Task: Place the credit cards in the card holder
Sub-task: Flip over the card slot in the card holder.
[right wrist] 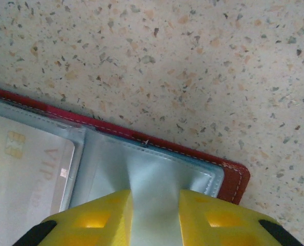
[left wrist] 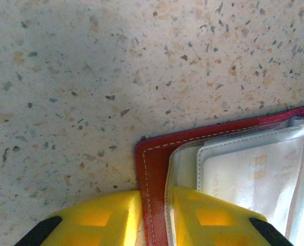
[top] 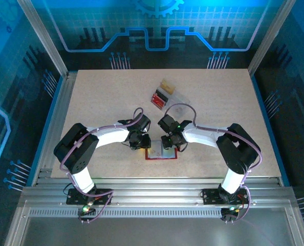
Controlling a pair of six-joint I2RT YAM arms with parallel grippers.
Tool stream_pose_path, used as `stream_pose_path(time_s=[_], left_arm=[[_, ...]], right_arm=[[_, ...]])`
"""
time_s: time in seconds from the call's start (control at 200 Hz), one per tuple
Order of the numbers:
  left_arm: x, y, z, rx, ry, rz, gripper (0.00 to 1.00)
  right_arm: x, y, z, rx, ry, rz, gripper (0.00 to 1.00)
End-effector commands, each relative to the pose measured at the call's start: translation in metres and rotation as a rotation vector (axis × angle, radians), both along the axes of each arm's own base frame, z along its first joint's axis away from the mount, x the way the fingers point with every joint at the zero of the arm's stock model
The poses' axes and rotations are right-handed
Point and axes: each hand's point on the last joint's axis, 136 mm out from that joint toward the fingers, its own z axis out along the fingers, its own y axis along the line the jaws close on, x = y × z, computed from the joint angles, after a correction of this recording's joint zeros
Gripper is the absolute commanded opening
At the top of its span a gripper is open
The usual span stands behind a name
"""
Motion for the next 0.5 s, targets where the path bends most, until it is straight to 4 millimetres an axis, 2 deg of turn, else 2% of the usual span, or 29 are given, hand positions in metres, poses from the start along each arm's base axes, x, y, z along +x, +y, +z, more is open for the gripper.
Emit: stream_pose_path(time_s=[0.0,0.13,0.225,0.395,0.495], left_arm=[[-0.044,-0.002,-0.054,0.022,0.164,-0.078,0.24],[-0.044,-0.002,-0.054,0.021,0.164,-0.078,0.24],[-0.044,-0.002,-0.053,0.023,0.161,-0.077,0.24],[-0.044,-0.001,-0.054,0.023,0.162,-0.077,0.24],[-0.044,-0.001,-0.054,0.023,0.161,-0.077,0.24]], right_arm=[[-0.010,-0.005,-0.014,-0.060,0.045,0.000,0.29],[-0.015,-0.004,-0.023,-0.065,0.066,0.004,0.24],[-0.016,0.000,-0.026,-0.053,0.075,0.012,0.15],[-0.008,0.010,-0.008,-0.015,0.038,0.030,0.00],[-0.001,0.015,0.007,-0.013,0.002,0.049,0.00]])
